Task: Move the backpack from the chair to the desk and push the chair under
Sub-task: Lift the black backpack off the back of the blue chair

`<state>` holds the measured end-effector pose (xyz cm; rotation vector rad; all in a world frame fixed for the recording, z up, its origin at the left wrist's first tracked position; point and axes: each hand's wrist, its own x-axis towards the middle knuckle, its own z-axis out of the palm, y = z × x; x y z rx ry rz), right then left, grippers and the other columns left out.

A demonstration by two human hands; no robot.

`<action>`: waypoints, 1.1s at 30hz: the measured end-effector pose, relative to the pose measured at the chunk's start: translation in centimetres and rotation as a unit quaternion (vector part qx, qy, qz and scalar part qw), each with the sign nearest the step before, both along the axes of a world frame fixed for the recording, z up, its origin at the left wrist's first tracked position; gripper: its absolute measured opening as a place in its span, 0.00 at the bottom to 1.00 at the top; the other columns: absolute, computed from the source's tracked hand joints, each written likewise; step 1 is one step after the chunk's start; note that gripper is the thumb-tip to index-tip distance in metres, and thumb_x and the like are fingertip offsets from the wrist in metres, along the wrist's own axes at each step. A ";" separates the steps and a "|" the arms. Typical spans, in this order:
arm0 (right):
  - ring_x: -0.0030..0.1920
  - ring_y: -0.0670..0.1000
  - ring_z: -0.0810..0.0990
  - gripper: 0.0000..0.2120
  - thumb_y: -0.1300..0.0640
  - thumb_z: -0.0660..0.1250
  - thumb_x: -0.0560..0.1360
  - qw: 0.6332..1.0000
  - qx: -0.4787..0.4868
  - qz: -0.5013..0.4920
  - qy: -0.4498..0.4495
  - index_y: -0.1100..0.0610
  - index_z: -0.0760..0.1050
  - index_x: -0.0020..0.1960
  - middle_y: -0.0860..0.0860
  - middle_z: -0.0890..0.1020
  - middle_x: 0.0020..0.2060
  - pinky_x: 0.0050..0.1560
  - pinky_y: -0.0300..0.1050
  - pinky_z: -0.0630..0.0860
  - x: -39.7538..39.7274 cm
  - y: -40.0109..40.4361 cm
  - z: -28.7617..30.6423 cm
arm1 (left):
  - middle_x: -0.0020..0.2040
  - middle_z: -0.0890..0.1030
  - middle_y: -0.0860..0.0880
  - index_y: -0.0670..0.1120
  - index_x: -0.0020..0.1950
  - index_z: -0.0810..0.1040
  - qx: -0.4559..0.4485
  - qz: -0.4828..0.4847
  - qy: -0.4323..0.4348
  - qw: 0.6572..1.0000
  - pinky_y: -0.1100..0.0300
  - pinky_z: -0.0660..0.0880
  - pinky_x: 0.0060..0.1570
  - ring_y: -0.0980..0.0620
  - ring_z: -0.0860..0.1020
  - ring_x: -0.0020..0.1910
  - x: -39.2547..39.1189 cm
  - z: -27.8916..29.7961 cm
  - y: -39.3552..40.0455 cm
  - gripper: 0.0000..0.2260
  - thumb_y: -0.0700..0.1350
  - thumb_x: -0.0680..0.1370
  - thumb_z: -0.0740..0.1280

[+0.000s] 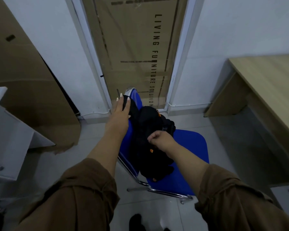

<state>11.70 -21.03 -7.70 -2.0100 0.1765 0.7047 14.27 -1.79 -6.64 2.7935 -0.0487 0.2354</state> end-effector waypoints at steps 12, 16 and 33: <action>0.41 0.51 0.75 0.06 0.63 0.62 0.78 0.979 0.124 -0.142 0.072 0.61 0.76 0.54 0.55 0.77 0.41 0.43 0.42 0.73 4.4 4.9 -0.1 | 0.81 0.50 0.44 0.47 0.79 0.55 -0.073 0.002 0.005 0.997 0.49 0.63 0.74 0.41 0.58 0.77 0.6 0.2 0.4 0.31 0.33 0.79 0.62; 0.41 0.53 0.77 0.07 0.61 0.63 0.78 0.979 0.138 -0.151 0.016 0.59 0.77 0.42 0.55 0.80 0.37 0.47 0.49 0.75 4.6 3.7 1.3 | 0.81 0.51 0.46 0.50 0.79 0.56 -0.076 0.006 0.037 0.996 0.50 0.69 0.67 0.41 0.65 0.74 2.0 1.8 0.5 0.28 0.40 0.80 0.61; 0.43 0.54 0.78 0.08 0.62 0.65 0.78 0.967 0.171 -0.187 -0.006 0.58 0.76 0.39 0.54 0.81 0.39 0.44 0.44 0.79 6.3 -1.4 6.0 | 0.78 0.63 0.47 0.51 0.76 0.63 0.177 -0.113 0.049 0.977 0.45 0.49 0.76 0.43 0.60 0.77 12.3 1.4 -2.9 0.24 0.41 0.80 0.61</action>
